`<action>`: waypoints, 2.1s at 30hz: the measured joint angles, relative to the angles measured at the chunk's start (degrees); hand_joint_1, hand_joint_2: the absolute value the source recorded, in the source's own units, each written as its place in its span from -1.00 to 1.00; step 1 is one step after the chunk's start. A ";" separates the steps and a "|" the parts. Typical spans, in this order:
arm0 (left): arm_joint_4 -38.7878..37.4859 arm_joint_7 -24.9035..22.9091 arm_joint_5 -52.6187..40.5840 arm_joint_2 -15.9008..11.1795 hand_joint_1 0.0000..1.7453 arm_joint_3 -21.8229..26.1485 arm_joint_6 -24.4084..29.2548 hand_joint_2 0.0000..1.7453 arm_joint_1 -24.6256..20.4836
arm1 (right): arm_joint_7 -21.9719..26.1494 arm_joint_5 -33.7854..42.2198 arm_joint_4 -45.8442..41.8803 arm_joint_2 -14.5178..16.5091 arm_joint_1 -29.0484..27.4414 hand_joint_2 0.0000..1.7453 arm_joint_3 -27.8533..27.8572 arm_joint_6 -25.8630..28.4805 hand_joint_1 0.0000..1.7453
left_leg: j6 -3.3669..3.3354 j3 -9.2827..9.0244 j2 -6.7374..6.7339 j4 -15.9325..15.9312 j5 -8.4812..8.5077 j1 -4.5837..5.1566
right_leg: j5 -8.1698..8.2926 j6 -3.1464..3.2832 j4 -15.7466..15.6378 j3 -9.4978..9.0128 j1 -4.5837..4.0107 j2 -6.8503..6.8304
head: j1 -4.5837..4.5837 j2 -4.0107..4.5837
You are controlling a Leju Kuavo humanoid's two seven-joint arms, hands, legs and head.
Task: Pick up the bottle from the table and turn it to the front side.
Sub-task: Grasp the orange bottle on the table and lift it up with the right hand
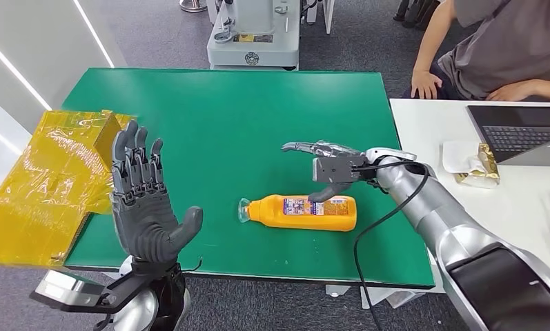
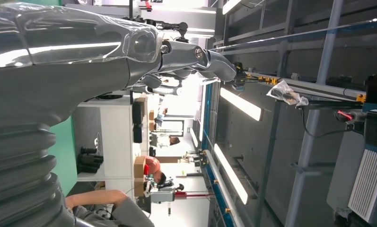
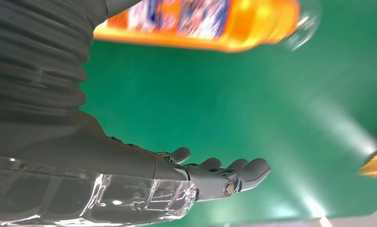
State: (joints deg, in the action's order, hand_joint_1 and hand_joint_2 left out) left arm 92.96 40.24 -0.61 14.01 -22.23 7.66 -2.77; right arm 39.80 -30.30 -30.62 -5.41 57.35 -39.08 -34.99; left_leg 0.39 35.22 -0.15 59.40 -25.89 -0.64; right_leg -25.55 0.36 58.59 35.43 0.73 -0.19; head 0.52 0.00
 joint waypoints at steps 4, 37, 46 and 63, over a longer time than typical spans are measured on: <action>0.00 0.00 -0.13 -0.02 -1.00 0.01 0.22 1.00 0.00 | 0.08 4.28 0.06 0.29 -1.21 1.00 -1.01 -3.56 -1.00 | -0.01 0.02 -0.01 0.01 -0.01 0.02 | 0.00 -0.01 -0.02 -0.01 0.02 0.01 | 0.01 0.00; 0.00 0.00 -0.32 0.00 -1.00 0.81 2.09 1.00 0.20 | -2.28 0.97 8.04 -0.63 0.51 1.00 -14.01 -4.84 -1.00 | -0.03 0.01 -0.02 0.04 -0.02 0.02 | 0.00 -0.01 -0.03 0.00 0.02 0.03 | 0.01 0.00; 0.00 0.00 -0.03 0.00 -1.00 0.81 2.38 1.00 0.17 | -3.61 1.21 9.20 -0.67 0.48 1.00 -15.40 -4.32 -1.00 | -0.03 0.00 -0.02 0.03 -0.02 0.02 | 0.00 -0.01 -0.03 0.00 0.02 0.03 | 0.00 0.00; 0.00 0.00 0.02 0.00 -1.00 0.81 2.78 1.00 0.18 | -1.96 2.53 9.57 -0.84 -2.17 1.00 -16.28 2.43 -1.00 | -0.03 -0.01 -0.02 0.03 -0.02 0.02 | 0.00 -0.01 -0.03 0.00 0.02 0.03 | 0.00 0.00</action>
State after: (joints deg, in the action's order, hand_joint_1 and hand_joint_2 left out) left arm 92.96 40.24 -0.59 14.01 -21.42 10.44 -2.59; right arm 37.84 -27.77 -21.05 -6.25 55.18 -55.36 -32.56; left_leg 0.36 35.22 -0.17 59.44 -25.92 -0.62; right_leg -25.54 0.35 58.56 35.42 0.74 -0.16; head 0.52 0.00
